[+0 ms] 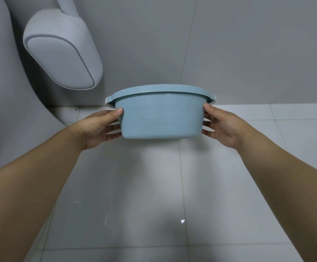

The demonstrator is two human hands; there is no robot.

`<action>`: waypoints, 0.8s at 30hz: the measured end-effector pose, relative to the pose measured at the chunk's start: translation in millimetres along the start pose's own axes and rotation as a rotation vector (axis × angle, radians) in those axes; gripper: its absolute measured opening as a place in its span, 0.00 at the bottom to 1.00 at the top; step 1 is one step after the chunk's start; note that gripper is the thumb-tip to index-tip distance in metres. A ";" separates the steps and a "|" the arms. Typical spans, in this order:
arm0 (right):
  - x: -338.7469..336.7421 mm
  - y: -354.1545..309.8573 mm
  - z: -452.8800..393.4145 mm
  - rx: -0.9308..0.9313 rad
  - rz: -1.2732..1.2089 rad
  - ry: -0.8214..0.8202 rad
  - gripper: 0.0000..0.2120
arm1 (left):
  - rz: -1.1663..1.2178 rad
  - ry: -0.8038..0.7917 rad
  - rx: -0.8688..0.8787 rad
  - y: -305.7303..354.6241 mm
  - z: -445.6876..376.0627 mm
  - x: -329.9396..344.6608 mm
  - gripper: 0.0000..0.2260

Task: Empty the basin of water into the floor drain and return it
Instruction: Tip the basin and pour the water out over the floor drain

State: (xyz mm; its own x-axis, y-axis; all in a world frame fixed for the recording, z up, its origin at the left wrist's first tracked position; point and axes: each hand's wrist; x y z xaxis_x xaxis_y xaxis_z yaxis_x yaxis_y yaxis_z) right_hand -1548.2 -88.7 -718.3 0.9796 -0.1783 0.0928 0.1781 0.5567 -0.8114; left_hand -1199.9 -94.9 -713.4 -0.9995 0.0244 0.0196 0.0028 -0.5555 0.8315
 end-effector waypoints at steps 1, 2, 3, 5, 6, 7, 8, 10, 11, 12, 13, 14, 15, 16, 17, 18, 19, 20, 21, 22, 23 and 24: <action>0.0 -0.3 0.2 -0.001 0.001 0.001 0.16 | -0.002 -0.005 0.001 0.1 0.1 0.1 0.46; 0.1 -0.7 0.4 -0.002 0.002 0.002 0.16 | -0.002 -0.008 0.001 0.2 0.2 0.2 0.46; 0.2 -1.0 0.7 -0.003 0.004 0.003 0.16 | -0.003 -0.010 0.001 0.4 0.2 0.3 0.46; 1.1 -1.9 1.4 -0.005 0.008 0.006 0.15 | -0.005 -0.016 0.003 0.6 0.5 0.3 0.46; 1.6 -2.4 1.8 -0.006 0.007 0.009 0.15 | -0.004 -0.019 0.005 0.8 0.7 0.2 0.45; 2.2 -2.9 2.2 -0.007 0.006 0.012 0.15 | -0.004 -0.020 0.005 0.9 0.8 0.2 0.45; 2.7 -3.5 2.5 -0.008 0.005 0.014 0.15 | -0.002 -0.021 0.006 1.1 0.8 0.3 0.44; 3.7 -4.4 3.4 -0.011 0.005 0.017 0.16 | 0.001 -0.018 0.006 1.7 0.8 0.3 0.44; 4.1 -4.8 3.7 -0.012 0.005 0.018 0.16 | 0.004 -0.013 0.006 2.0 0.6 0.4 0.44; 4.3 -5.0 4.0 -0.014 0.005 0.018 0.17 | 0.005 -0.008 0.004 2.5 0.4 0.5 0.44; 4.6 -5.4 4.2 -0.015 0.004 0.020 0.17 | 0.006 -0.003 0.003 2.9 0.3 0.6 0.44; 4.9 -5.7 4.5 -0.015 0.003 0.023 0.18 | 0.007 0.001 0.002 3.3 0.3 0.7 0.45; 5.1 -6.1 4.7 -0.017 0.002 0.027 0.19 | 0.008 0.005 0.002 3.7 0.2 0.8 0.45; 5.3 -6.5 5.0 -0.017 0.001 0.031 0.19 | 0.009 0.008 0.002 4.1 0.2 1.0 0.45; 5.5 -6.8 5.3 -0.018 0.001 0.034 0.20 | 0.010 0.012 0.002 4.4 0.1 1.1 0.45; 5.5 -7.1 5.6 -0.017 0.000 0.037 0.20 | 0.012 0.015 0.004 4.7 0.3 1.3 0.45; 5.4 -7.2 5.9 -0.018 -0.001 0.038 0.20 | 0.011 0.016 0.006 4.9 0.5 1.8 0.45; 5.4 -7.4 6.1 -0.018 -0.002 0.039 0.20 | 0.010 0.017 0.008 5.4 0.7 2.3 0.44; 5.5 -7.5 6.3 -0.018 -0.001 0.040 0.20 | 0.009 0.019 0.009 5.9 0.9 2.8 0.44; 5.5 -7.8 6.5 -0.019 -0.001 0.043 0.19 | 0.010 0.023 0.010 6.3 1.1 3.3 0.44; 6.0 -8.3 6.6 -0.019 -0.002 0.046 0.19 | 0.013 0.029 0.011 6.9 0.9 3.4 0.45; 6.5 -8.9 6.7 -0.019 -0.003 0.050 0.19 | 0.015 0.037 0.011 7.7 0.8 3.4 0.47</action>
State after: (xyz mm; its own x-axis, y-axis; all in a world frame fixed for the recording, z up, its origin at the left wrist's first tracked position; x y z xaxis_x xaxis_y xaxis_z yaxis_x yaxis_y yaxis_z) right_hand -1542.8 -89.3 -706.5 0.9731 -0.2203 0.0669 0.1789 0.5410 -0.8218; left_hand -1203.3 -98.4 -706.5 -0.9998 -0.0148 0.0122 0.0183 -0.5461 0.8375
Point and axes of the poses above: each hand's wrist, its own z-axis away from the middle knuckle, its own x-axis out of the palm, y = z × x, and after that the axes turned 11 degrees about y, right-handed
